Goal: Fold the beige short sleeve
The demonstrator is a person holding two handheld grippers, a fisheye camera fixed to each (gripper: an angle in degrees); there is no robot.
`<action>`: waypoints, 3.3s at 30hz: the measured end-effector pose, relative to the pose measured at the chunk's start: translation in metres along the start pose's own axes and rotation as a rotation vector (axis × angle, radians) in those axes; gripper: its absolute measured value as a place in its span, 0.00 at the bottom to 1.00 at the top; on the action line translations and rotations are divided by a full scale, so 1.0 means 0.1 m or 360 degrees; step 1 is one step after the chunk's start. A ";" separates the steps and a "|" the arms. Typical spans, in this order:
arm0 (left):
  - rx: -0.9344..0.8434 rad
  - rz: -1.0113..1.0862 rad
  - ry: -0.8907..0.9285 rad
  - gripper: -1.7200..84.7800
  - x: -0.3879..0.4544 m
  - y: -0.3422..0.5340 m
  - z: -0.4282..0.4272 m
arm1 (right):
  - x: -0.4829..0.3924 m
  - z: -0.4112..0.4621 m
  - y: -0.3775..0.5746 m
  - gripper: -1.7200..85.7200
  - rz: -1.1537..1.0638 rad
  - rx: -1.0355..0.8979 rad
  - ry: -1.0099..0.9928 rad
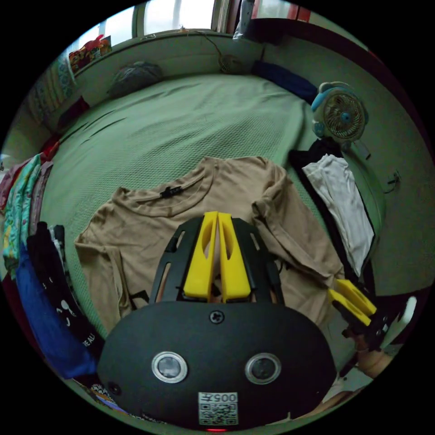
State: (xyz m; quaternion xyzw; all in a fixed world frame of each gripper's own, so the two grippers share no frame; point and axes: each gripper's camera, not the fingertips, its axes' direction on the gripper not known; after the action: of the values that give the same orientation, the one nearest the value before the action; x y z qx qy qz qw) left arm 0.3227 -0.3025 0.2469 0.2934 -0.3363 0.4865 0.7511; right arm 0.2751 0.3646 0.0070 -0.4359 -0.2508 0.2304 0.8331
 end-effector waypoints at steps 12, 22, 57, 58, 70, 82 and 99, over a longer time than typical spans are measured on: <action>-0.0102 -0.0253 -0.0049 0.02 -0.84 1.95 -0.60 | 0.15 0.16 0.11 0.09 0.0176 -0.0108 0.0055; -0.0099 -0.0579 -0.0104 0.13 -1.37 3.24 -0.82 | 0.25 -0.10 0.89 0.12 0.0336 -0.0136 0.0098; 0.0187 -0.0659 -0.0087 0.03 -2.00 4.27 -1.40 | 0.06 -0.46 0.59 0.01 0.0302 0.0138 0.0115; 0.0236 -0.0647 -0.0099 0.03 -2.07 4.19 -1.50 | 0.06 -0.50 0.45 0.01 0.0296 0.0178 0.0152; 0.0240 -0.0695 -0.0201 0.06 -2.56 3.76 -1.44 | -0.03 -0.11 -0.40 0.05 0.0229 0.0116 0.0354; 0.0034 -0.0551 -0.0022 0.10 -2.15 4.92 -1.19 | 0.13 -0.18 0.84 0.10 0.0243 -0.0083 0.0091; -0.0199 -0.0716 -0.0129 0.10 -2.13 5.38 -0.86 | -0.06 0.00 0.95 0.01 0.0152 -0.0171 0.0425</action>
State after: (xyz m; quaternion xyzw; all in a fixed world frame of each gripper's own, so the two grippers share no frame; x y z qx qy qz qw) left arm -0.2222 -0.1598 0.0876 0.3331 -0.3219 0.2728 0.8432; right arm 0.2551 0.4098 -0.0747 -0.5182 -0.1288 0.1958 0.8225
